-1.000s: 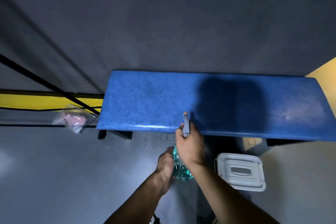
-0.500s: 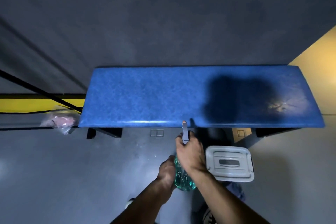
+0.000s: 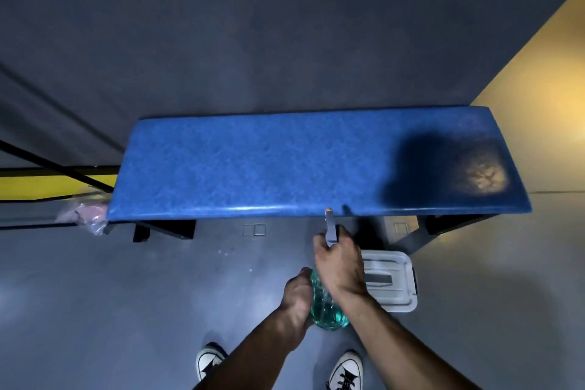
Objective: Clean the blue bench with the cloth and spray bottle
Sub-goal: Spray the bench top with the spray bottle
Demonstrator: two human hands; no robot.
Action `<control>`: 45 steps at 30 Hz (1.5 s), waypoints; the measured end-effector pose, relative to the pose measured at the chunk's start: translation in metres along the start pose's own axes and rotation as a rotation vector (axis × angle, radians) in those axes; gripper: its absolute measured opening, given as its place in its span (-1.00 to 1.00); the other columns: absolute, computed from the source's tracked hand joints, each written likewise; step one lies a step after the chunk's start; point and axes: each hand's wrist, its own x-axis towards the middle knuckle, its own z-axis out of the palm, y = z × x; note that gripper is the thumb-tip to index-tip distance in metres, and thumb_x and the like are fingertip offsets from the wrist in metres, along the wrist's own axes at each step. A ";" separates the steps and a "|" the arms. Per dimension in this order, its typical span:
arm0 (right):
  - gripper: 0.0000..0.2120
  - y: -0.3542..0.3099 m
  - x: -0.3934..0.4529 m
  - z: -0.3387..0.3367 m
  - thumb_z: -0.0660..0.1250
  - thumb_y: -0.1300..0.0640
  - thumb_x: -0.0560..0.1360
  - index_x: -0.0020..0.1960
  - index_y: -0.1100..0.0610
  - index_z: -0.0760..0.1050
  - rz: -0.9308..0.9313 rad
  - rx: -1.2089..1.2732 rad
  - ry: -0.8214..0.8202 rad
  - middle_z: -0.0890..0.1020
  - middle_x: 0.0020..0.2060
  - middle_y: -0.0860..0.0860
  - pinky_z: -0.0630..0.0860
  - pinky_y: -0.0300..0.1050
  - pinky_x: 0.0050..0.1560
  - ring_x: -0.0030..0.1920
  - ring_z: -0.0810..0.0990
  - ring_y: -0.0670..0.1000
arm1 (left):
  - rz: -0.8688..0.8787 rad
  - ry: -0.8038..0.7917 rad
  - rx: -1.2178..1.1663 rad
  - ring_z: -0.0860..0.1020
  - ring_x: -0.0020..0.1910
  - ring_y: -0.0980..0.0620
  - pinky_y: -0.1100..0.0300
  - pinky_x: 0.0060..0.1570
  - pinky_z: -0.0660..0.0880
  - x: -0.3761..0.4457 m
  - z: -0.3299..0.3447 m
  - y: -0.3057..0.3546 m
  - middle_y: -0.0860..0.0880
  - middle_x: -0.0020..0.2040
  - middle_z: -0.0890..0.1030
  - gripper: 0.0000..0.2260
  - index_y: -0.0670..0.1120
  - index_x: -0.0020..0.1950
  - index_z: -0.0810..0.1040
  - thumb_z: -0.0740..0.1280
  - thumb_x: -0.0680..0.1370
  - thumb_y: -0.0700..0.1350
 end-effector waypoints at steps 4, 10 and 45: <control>-0.85 0.018 0.012 -0.031 0.27 0.01 0.53 -0.15 0.06 0.41 0.012 0.039 0.059 0.63 -0.13 0.13 0.40 -0.08 -0.19 -0.09 0.61 0.23 | 0.024 -0.016 0.080 0.55 -0.29 -0.12 0.01 -0.12 0.50 -0.006 0.037 -0.001 -0.20 -0.28 0.56 -0.70 -0.15 -0.22 0.48 0.10 0.67 -0.17; -0.86 0.037 0.035 -0.074 0.24 0.02 0.54 -0.10 0.08 0.44 0.026 0.073 0.072 0.58 -0.23 0.07 0.45 -0.05 -0.22 -0.21 0.55 0.17 | 0.006 -0.085 0.073 0.57 -0.37 -0.08 0.15 -0.31 0.52 -0.004 0.087 -0.004 -0.07 -0.46 0.61 -0.65 -0.14 -0.21 0.53 0.09 0.69 -0.12; -0.73 0.170 0.138 -0.265 0.24 0.05 0.58 0.17 0.17 0.53 0.043 0.121 0.132 0.62 -0.15 0.15 0.54 0.06 -0.10 -0.09 0.61 0.25 | 0.017 -0.095 0.122 0.59 -0.27 -0.14 0.06 -0.17 0.53 0.012 0.332 -0.063 -0.25 -0.20 0.62 -0.72 -0.13 -0.24 0.55 0.20 0.64 -0.17</control>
